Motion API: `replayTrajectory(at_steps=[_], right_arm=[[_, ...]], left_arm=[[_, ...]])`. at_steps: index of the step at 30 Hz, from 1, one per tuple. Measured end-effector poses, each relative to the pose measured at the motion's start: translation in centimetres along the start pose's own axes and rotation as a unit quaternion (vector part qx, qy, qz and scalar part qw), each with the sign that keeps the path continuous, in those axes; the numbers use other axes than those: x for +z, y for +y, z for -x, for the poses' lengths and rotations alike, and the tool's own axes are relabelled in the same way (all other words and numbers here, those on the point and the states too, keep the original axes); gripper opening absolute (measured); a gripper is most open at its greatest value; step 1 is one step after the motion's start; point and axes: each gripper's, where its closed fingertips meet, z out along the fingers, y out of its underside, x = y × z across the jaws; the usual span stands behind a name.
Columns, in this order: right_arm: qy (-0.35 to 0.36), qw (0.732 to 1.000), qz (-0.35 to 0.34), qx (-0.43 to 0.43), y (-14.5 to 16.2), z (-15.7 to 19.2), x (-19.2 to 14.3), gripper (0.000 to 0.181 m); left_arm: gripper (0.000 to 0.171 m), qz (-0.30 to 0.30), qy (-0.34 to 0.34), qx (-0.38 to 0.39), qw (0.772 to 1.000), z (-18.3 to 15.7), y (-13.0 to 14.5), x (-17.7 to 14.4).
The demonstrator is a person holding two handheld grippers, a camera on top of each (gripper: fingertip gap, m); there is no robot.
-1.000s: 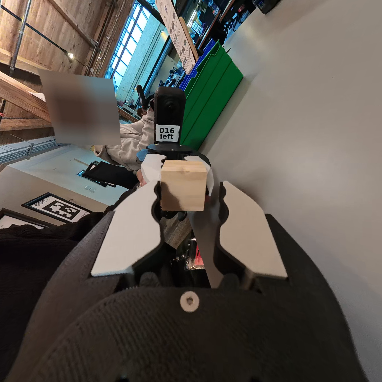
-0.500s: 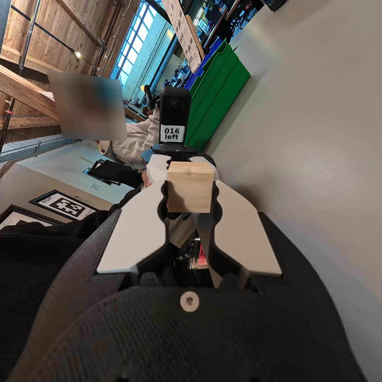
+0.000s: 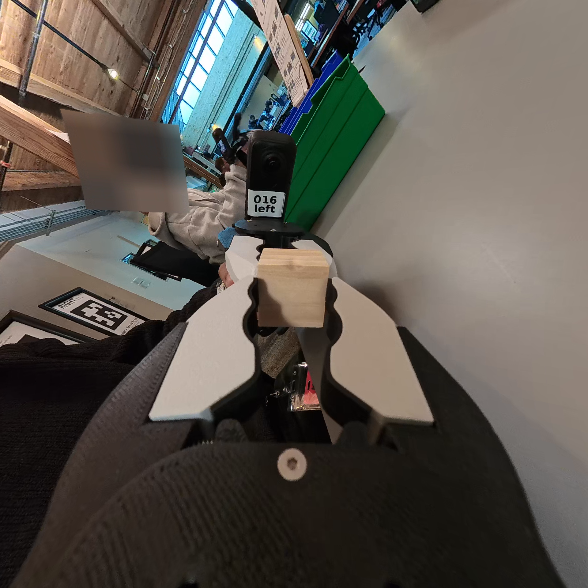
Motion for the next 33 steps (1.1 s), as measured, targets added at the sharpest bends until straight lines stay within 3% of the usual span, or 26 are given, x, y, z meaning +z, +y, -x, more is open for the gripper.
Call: replayTrajectory(at_steps=[9,17,23,29,33], right_arm=[[-0.001,1.0,-0.002,-0.003,-0.1,0.1,0.0,0.041],[0.008,1.0,-0.027,-0.003,-1.2,-0.1,-0.9,0.041],[0.024,0.998,-0.045,-0.02,-2.2,0.3,-1.7,0.041],[0.086,0.986,-0.063,-0.128,-6.0,4.1,-4.8,0.041],[0.185,0.956,-0.072,-0.215,-11.3,6.2,-10.8,0.041]], left_arm=[[0.049,-0.005,-0.002,0.005,1.0,-0.1,-0.2,0.0],[0.077,-0.003,-0.02,0.016,1.0,0.3,-0.5,-0.6],[0.078,-0.016,-0.037,0.03,0.999,0.5,-1.1,-1.3],[0.074,-0.038,-0.037,0.035,0.998,0.2,-1.8,-2.0],[0.072,-0.024,-0.04,0.02,0.999,1.1,-1.3,-1.7]])
